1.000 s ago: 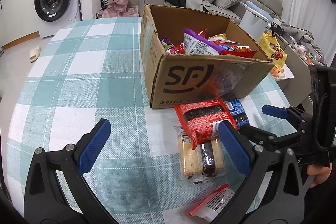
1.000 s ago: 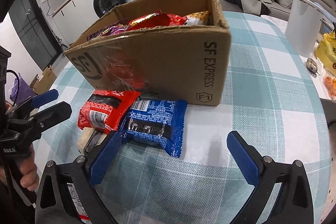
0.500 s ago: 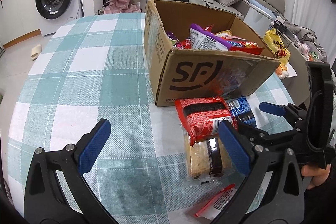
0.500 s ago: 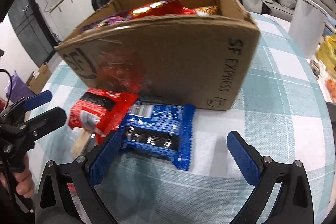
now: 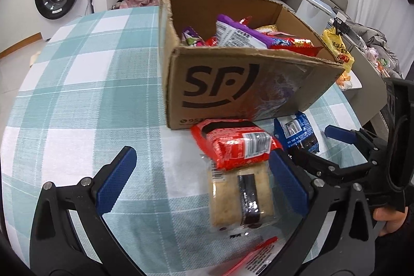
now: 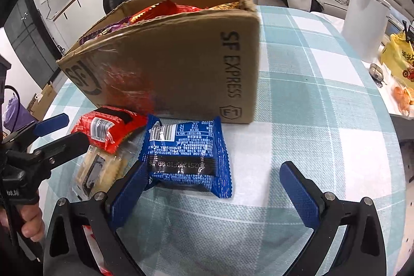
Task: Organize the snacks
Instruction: 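Grasp the red cracker pack with left tool while right tool grasps the blue Oreo pack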
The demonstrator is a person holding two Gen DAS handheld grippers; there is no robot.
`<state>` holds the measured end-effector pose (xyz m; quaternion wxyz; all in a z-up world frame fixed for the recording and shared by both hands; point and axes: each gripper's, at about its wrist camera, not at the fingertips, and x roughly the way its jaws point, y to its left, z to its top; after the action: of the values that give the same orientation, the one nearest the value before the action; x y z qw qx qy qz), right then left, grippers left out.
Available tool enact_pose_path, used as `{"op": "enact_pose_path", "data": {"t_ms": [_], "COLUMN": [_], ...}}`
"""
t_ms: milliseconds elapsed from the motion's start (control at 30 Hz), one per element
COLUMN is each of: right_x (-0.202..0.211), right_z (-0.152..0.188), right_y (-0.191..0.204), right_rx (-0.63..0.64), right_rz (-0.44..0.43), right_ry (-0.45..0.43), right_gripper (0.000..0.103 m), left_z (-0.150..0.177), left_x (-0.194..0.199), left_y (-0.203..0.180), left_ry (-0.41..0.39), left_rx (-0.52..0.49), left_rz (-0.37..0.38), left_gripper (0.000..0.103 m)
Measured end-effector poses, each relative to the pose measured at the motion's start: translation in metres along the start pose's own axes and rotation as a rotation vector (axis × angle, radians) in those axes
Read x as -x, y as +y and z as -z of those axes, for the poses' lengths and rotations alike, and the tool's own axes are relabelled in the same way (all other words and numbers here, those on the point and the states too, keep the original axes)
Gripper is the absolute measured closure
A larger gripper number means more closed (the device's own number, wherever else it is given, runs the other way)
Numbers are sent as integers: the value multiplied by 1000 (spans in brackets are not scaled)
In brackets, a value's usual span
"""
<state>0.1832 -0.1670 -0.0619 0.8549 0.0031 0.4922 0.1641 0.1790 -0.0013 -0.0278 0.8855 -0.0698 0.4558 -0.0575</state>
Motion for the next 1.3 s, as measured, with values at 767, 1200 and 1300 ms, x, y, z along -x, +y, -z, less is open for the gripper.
{"op": "enact_pose_path", "data": {"t_ms": [767, 1200, 1300], "right_x": [21, 25, 25], "right_z": [15, 16, 16], "right_y": [-15, -11, -8], "right_rx": [-14, -3, 1], "right_rz": [16, -8, -13], "right_ry": [-35, -45, -46], "right_gripper": [7, 16, 18], "left_z": [-6, -3, -2], "left_x": [-38, -43, -40], "left_y": [-41, -42, -40], "left_ry": [60, 39, 28], "left_rx": [-43, -47, -44], "left_rz": [43, 83, 90], "left_gripper": [4, 49, 54]}}
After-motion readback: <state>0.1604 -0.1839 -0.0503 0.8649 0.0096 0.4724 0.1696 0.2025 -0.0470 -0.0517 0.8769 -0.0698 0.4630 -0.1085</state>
